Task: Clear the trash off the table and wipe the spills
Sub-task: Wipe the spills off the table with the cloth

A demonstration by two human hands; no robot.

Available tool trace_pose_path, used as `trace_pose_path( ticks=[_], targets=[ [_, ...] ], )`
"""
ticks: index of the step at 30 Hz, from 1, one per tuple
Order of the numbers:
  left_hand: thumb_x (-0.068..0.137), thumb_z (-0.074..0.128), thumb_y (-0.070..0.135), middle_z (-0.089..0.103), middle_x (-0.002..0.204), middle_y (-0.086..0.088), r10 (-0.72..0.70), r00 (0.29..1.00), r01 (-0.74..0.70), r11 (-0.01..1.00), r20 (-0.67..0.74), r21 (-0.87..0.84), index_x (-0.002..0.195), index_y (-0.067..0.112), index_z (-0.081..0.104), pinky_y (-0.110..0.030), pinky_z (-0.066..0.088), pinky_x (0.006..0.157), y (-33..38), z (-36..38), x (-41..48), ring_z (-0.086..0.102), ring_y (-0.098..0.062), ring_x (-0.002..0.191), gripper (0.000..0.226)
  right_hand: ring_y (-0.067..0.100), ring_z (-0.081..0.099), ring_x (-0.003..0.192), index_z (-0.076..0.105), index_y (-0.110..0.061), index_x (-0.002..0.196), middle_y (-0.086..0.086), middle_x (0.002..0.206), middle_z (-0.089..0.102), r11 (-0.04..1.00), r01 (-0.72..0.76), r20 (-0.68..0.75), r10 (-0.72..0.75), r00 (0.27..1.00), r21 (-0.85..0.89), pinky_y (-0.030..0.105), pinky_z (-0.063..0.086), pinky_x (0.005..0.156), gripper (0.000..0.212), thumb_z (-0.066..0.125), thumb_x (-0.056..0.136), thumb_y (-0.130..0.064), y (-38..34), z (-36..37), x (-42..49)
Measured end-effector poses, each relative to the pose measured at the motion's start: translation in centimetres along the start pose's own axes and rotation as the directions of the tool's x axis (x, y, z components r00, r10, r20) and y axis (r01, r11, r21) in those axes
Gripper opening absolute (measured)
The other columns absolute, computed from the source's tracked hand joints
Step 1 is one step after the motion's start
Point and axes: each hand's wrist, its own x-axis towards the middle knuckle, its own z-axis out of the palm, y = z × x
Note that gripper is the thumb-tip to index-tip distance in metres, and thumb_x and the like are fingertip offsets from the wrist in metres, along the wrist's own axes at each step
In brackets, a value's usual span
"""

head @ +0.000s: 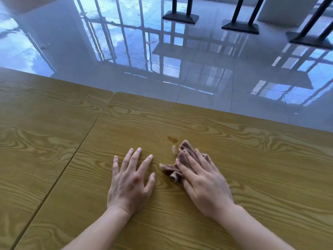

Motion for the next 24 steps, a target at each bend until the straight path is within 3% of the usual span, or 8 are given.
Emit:
trace_pose_path(
  ticks=[3, 6, 8, 10, 14, 16, 21, 24],
  targets=[
    [0.087, 0.037, 0.055, 0.037, 0.152, -0.007, -0.084, 0.996, 0.085, 0.996, -0.018, 0.008, 0.139, 0.032, 0.044, -0.06, 0.011, 0.116, 0.2, -0.1, 0.1, 0.021, -0.026, 0.145, 0.058, 0.021, 0.005, 0.153, 0.022, -0.037, 0.154, -0.007, 0.165, 0.012, 0.999, 0.043, 0.028, -0.043, 0.999, -0.013, 0.04, 0.008, 0.122, 0.053, 0.024, 0.102, -0.05, 1.1, 0.2, -0.7],
    [0.086, 0.036, 0.055, 0.037, 0.152, -0.007, -0.098, 0.995, 0.099, 0.995, -0.015, 0.034, 0.14, 0.031, 0.043, -0.062, 0.013, 0.115, 0.4, -0.3, -0.2, 0.022, -0.027, 0.144, 0.059, 0.021, -0.001, 0.153, 0.019, -0.037, 0.154, -0.008, 0.166, 0.005, 0.968, -0.249, 0.044, 0.247, 0.968, 0.04, 0.042, 0.002, 0.124, 0.053, 0.024, 0.102, -0.047, 1.2, -1.3, 6.7],
    [0.086, 0.035, 0.055, 0.037, 0.152, -0.007, -0.096, 0.995, 0.096, 0.995, -0.009, 0.039, 0.14, 0.031, 0.043, -0.063, 0.014, 0.115, 0.4, -0.4, -0.2, 0.022, -0.026, 0.145, 0.06, 0.023, -0.003, 0.152, 0.017, -0.038, 0.155, -0.008, 0.166, 0.002, 0.934, -0.347, 0.087, 0.34, 0.936, 0.084, 0.043, 0.0, 0.123, 0.053, 0.024, 0.103, -0.047, 0.2, -2.0, 10.8],
    [0.086, 0.035, 0.053, 0.037, 0.152, -0.007, -0.095, 0.995, 0.095, 0.995, -0.002, 0.026, 0.14, 0.03, 0.044, -0.062, 0.013, 0.115, 0.3, -0.4, -0.1, 0.022, -0.026, 0.145, 0.059, 0.022, -0.003, 0.152, 0.018, -0.039, 0.154, -0.008, 0.166, 0.003, 0.969, -0.238, 0.095, 0.232, 0.968, 0.066, 0.043, 0.0, 0.123, 0.053, 0.023, 0.103, -0.049, -0.6, -1.4, 10.3],
    [0.085, 0.038, 0.05, 0.036, 0.152, -0.007, -0.094, 0.996, 0.094, 0.995, 0.0, 0.022, 0.14, 0.029, 0.044, -0.063, 0.014, 0.115, 0.4, -0.4, 0.1, 0.021, -0.027, 0.145, 0.059, 0.02, 0.006, 0.153, 0.027, -0.037, 0.152, -0.008, 0.164, 0.015, 0.997, 0.072, 0.025, -0.072, 0.997, 0.009, 0.041, 0.011, 0.122, 0.051, 0.024, 0.103, -0.05, -1.0, 0.0, 0.4],
    [0.082, 0.041, 0.05, 0.036, 0.153, -0.008, -0.093, 0.996, 0.093, 0.996, 0.018, 0.015, 0.14, 0.029, 0.044, -0.063, 0.013, 0.115, 0.4, -0.4, 0.2, 0.021, -0.027, 0.145, 0.061, 0.019, 0.006, 0.153, 0.027, -0.037, 0.152, -0.008, 0.164, 0.015, 0.999, 0.043, 0.049, -0.042, 0.998, -0.004, 0.041, 0.013, 0.122, 0.051, 0.023, 0.103, -0.05, 1.0, 0.0, 0.0],
    [0.079, 0.04, 0.049, 0.035, 0.153, -0.009, -0.093, 0.995, 0.093, 0.995, 0.022, 0.03, 0.14, 0.027, 0.044, -0.064, 0.013, 0.114, 0.4, -0.6, 0.1, 0.02, -0.028, 0.145, 0.065, 0.024, 0.001, 0.153, 0.019, -0.038, 0.154, -0.007, 0.166, 0.006, 0.945, -0.322, 0.061, 0.319, 0.946, 0.056, 0.044, 0.003, 0.124, 0.052, 0.023, 0.102, -0.046, 1.0, -1.3, 11.0],
    [0.08, 0.04, 0.048, 0.035, 0.153, -0.009, -0.096, 0.995, 0.095, 0.995, 0.037, 0.035, 0.14, 0.027, 0.044, -0.064, 0.013, 0.114, 0.4, -0.6, 0.1, 0.02, -0.028, 0.145, 0.064, 0.025, -0.002, 0.152, 0.017, -0.041, 0.154, -0.007, 0.166, 0.004, 0.96, -0.274, 0.085, 0.269, 0.959, 0.054, 0.046, 0.001, 0.123, 0.052, 0.022, 0.102, -0.049, -1.1, -0.8, 13.0]
  ],
)
